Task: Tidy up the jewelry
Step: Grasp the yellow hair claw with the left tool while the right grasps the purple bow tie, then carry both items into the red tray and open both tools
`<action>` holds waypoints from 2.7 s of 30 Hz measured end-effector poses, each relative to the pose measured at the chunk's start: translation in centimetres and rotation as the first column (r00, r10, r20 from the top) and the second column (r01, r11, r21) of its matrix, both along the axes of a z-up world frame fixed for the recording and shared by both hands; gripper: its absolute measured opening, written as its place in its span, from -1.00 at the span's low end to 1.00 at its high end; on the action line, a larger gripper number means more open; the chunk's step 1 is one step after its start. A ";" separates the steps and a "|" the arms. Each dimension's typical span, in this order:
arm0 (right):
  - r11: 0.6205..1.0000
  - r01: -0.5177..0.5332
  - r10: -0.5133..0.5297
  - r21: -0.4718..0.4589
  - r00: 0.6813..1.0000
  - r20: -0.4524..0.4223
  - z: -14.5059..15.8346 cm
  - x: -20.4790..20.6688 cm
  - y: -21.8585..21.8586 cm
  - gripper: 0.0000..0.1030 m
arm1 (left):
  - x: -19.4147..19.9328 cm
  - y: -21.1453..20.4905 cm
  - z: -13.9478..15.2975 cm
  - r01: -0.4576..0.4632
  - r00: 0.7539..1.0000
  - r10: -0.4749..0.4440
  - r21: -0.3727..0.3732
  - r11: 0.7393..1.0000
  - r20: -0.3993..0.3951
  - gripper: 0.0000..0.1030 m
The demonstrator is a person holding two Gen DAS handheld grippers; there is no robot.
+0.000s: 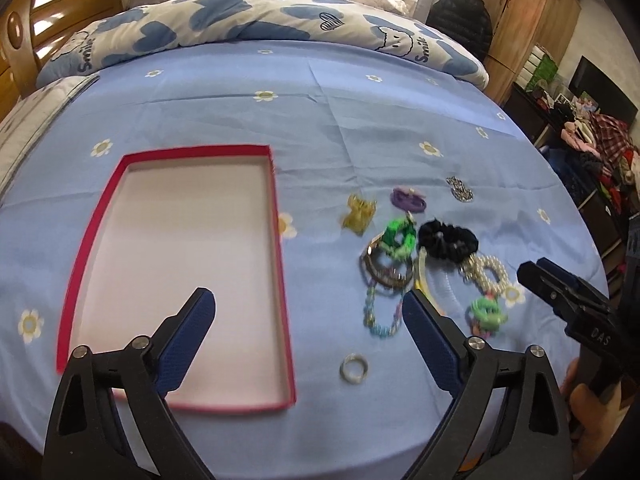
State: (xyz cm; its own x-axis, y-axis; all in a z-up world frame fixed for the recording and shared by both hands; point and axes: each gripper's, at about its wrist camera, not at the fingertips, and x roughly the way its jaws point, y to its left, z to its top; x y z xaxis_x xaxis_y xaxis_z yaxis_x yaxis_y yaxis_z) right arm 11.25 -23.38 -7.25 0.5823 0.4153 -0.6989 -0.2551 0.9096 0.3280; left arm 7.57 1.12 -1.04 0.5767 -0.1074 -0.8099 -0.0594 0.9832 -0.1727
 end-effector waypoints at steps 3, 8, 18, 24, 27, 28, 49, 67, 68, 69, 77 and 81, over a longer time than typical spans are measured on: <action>1.000 -0.003 0.003 -0.002 1.000 -0.006 0.0 2.2 -0.1 0.60 | 2.6 -0.5 -0.5 0.025 1.000 -0.025 -0.013 1.000 -0.015 0.76; 1.000 -0.011 0.011 0.006 0.999 -0.039 -0.9 6.2 0.1 0.38 | 6.6 -1.4 -1.8 0.073 0.996 -0.075 -0.049 0.996 -0.054 0.66; 0.997 -0.058 0.067 0.052 0.980 -0.186 -5.2 13.6 1.6 -0.08 | 12.3 -3.5 -5.5 0.138 0.980 -0.146 -0.064 0.988 -0.139 0.34; 0.995 -0.080 0.091 0.056 0.965 -0.247 -7.4 15.7 2.4 -0.13 | 14.2 -3.7 -7.4 0.147 0.970 -0.160 -0.084 0.986 -0.181 0.15; 0.994 -0.087 0.099 0.059 0.960 -0.263 -8.0 16.4 2.5 -0.18 | 15.0 -4.0 -8.2 0.160 0.965 -0.174 -0.086 0.983 -0.195 -0.16; 0.994 -0.089 0.101 0.057 0.959 -0.265 -8.1 16.4 2.6 -0.26 | 15.2 -4.1 -8.4 0.167 0.963 -0.181 -0.088 0.982 -0.202 -0.32; 0.990 -0.086 0.107 0.113 0.976 -0.190 -5.3 15.1 3.0 -0.76 | 11.7 0.7 -3.8 0.110 0.990 -0.121 -0.131 0.985 -0.077 -0.51; 0.951 -0.256 0.284 0.176 0.945 -0.160 -2.8 11.8 14.2 -0.76 | 7.5 11.2 -3.2 -0.091 0.994 0.084 -0.111 0.990 -0.065 -0.51; 0.948 -0.265 0.293 0.177 0.943 -0.159 -2.8 11.8 14.9 -0.76 | 7.4 11.9 -3.3 -0.102 0.993 0.095 -0.108 0.989 -0.066 -0.51; 0.945 -0.276 0.304 0.178 0.940 -0.157 -2.7 11.7 15.8 -0.76 | 7.4 12.6 -3.5 -0.113 0.992 0.106 -0.107 0.988 -0.070 -0.51; 0.923 -0.349 0.374 0.163 0.914 -0.156 -2.6 12.2 21.5 -0.76 | 8.1 16.3 -5.1 -0.161 0.983 0.154 -0.071 0.984 -0.098 -0.51; 0.917 -0.372 0.394 0.141 0.901 -0.181 -3.6 12.9 23.8 -0.75 | 8.6 17.4 -6.1 -0.173 0.980 0.166 -0.058 0.983 -0.114 -0.51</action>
State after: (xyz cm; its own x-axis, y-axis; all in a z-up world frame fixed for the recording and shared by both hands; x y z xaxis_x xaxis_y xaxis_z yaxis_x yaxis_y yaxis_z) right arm 24.13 0.44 -10.84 0.2156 0.6523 -0.7267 -0.4959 0.7142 0.4940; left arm 16.19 18.54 -7.10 0.5008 -0.0720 -0.8626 -0.2458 0.9437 -0.2215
